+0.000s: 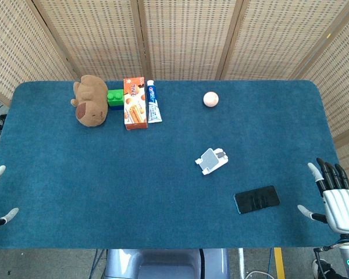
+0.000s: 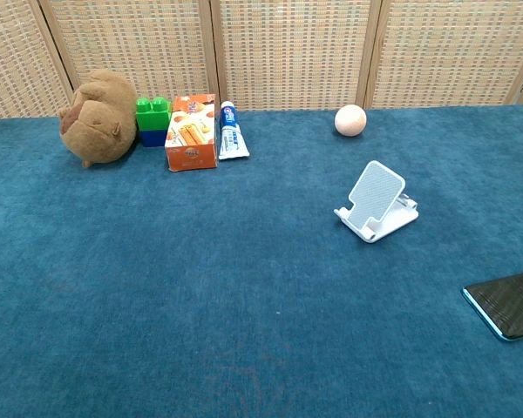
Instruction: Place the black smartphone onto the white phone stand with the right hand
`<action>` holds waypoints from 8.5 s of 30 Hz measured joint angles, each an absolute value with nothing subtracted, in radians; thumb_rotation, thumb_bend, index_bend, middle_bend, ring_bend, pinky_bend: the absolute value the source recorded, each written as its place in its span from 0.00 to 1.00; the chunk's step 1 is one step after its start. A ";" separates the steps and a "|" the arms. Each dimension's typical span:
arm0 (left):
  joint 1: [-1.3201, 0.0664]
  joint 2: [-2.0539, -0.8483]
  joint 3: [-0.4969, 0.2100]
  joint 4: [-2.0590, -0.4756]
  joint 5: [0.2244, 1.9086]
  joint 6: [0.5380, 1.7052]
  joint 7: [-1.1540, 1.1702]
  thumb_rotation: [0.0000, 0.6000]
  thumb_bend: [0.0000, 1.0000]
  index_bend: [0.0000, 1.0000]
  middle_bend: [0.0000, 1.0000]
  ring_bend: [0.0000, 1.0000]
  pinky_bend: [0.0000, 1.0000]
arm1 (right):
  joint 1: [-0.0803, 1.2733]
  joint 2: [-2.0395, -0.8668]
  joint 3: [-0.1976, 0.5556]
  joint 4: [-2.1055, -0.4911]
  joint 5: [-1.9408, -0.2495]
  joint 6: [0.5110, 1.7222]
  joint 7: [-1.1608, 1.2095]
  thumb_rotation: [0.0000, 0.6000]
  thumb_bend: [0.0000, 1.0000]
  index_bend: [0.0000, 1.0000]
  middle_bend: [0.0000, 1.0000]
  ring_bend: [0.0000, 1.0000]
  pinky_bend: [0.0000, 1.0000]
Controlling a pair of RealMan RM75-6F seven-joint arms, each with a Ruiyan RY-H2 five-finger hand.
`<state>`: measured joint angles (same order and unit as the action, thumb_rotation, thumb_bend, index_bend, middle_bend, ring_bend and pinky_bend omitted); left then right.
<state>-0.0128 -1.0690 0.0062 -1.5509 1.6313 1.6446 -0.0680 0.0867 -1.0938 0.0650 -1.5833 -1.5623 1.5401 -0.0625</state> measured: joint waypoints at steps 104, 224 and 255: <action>-0.074 -1.097 -0.022 -1.609 1.524 1.494 0.080 1.00 0.00 0.00 0.00 0.00 0.00 | 0.545 -1.309 -0.162 -0.982 -1.846 1.312 0.209 1.00 0.59 0.47 0.49 0.42 0.38; -0.121 -1.005 -0.033 -1.607 1.456 1.385 -0.113 1.00 0.00 0.00 0.00 0.00 0.00 | 1.269 -1.664 -0.153 -1.710 -0.485 1.387 -2.079 1.00 0.53 0.47 0.32 0.31 0.38; -0.124 -1.004 -0.033 -1.606 1.454 1.380 -0.115 1.00 0.00 0.00 0.00 0.00 0.00 | 1.243 -1.589 -0.168 -1.816 -0.548 1.427 -1.984 1.00 0.53 0.43 0.24 0.21 0.29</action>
<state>-0.1236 -1.0038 -0.0330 -1.6062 1.4535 1.3804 -0.1146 1.2432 -1.5894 -0.1683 -1.8161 -0.5483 1.4273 -1.9841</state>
